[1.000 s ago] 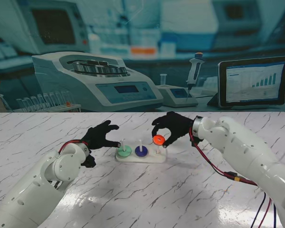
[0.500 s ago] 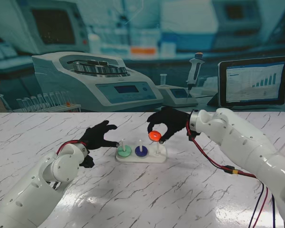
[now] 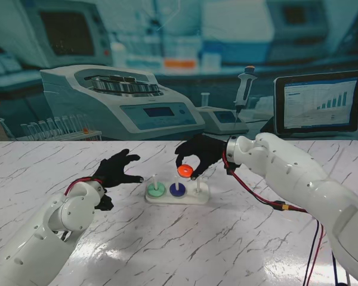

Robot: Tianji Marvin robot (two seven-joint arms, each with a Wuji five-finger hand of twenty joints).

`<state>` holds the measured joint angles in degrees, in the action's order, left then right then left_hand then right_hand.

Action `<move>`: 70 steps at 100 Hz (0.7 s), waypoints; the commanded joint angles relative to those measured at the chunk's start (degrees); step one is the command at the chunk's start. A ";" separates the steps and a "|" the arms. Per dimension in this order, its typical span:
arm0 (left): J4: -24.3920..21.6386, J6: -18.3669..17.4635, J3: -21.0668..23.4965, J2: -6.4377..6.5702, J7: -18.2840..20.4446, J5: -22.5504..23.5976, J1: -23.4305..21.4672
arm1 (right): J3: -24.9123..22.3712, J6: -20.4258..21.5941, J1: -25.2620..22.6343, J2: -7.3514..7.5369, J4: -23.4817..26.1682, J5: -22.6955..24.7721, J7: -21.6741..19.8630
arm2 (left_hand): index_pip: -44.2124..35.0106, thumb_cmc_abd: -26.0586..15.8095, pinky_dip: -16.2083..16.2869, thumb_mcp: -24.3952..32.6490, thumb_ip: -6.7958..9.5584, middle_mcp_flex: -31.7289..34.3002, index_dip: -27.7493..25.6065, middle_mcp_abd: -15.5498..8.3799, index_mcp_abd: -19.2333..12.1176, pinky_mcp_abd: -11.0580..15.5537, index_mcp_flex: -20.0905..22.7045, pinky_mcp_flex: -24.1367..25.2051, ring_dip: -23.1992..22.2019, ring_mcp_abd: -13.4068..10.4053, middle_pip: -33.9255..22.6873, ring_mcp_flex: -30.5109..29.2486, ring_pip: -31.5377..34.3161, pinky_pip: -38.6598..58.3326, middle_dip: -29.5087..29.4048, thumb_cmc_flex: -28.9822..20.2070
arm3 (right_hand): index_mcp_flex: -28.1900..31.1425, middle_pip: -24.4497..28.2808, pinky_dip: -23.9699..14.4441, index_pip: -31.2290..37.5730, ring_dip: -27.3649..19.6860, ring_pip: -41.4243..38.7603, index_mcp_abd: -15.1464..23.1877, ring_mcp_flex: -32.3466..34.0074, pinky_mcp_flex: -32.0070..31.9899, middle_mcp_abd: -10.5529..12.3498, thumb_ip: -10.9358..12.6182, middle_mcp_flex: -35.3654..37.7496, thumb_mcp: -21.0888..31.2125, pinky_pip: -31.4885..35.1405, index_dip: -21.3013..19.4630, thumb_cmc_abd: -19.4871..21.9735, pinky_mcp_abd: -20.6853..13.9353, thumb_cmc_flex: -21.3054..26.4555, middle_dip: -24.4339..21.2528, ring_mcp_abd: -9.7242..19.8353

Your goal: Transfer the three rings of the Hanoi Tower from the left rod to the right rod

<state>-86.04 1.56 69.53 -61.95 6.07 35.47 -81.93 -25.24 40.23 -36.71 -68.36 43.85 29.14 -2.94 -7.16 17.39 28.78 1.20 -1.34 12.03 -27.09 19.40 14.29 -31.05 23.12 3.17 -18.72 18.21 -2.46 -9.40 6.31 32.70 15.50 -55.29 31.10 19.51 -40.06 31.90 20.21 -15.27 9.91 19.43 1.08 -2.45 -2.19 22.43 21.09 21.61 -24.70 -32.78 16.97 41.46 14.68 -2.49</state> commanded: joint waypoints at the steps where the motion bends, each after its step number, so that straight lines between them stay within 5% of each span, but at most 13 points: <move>1: -0.34 -0.89 0.23 -0.22 0.27 0.01 -0.50 | 0.70 0.42 0.38 -1.57 -0.12 -0.55 0.36 | -0.18 -1.17 -0.61 -1.55 0.34 0.81 -0.62 -0.84 -1.36 -1.08 0.42 0.94 0.38 0.21 0.35 0.49 -0.68 -2.24 0.10 -0.13 | 4.40 -0.34 0.48 12.14 -0.43 0.97 7.28 0.83 -0.53 1.08 0.02 0.72 4.02 -1.23 -0.77 5.51 -3.34 5.49 0.88 1.63; 35: -0.72 -0.68 0.92 -0.27 -0.24 0.47 -0.93 | 3.12 0.95 1.43 -3.76 -1.80 -2.38 0.75 | -0.18 -1.34 -0.58 -1.57 0.31 0.93 -0.63 -0.93 -1.44 -0.97 0.46 0.86 0.39 0.14 0.33 0.38 -0.66 -2.30 0.09 -0.15 | 4.45 0.00 0.58 12.39 -0.15 0.10 7.10 1.09 -0.49 1.00 -0.03 0.78 4.10 -1.21 -0.61 5.81 -3.35 5.73 0.99 1.44; 70: -0.79 -0.81 0.99 -0.24 -0.12 0.44 -1.00 | 4.50 1.29 1.53 -4.03 -3.01 -3.11 -0.25 | -0.20 -1.40 -0.50 -1.60 0.31 1.00 -0.64 -0.89 -1.41 -1.02 0.51 0.79 0.37 0.25 0.32 0.35 -0.64 -2.25 0.11 -0.15 | 4.47 0.04 0.63 12.42 -0.27 -0.16 7.43 0.71 -0.44 1.36 0.00 0.87 4.05 -1.16 -0.45 5.84 -3.46 5.67 0.97 1.72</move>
<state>-86.62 1.90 70.69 -61.94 5.35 36.09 -82.71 -21.03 41.29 -35.13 -72.08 40.86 25.96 -3.13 -7.16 17.39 28.78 1.20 -1.34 12.03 -27.10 19.40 14.28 -31.05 23.13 3.17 -18.72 18.21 -2.46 -9.40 6.31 32.37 15.50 -55.29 31.10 19.49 -40.05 32.19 20.21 -15.26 9.91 20.05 1.08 -2.43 -2.19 22.43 21.09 21.61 -24.09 -32.78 16.97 41.46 15.13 -2.46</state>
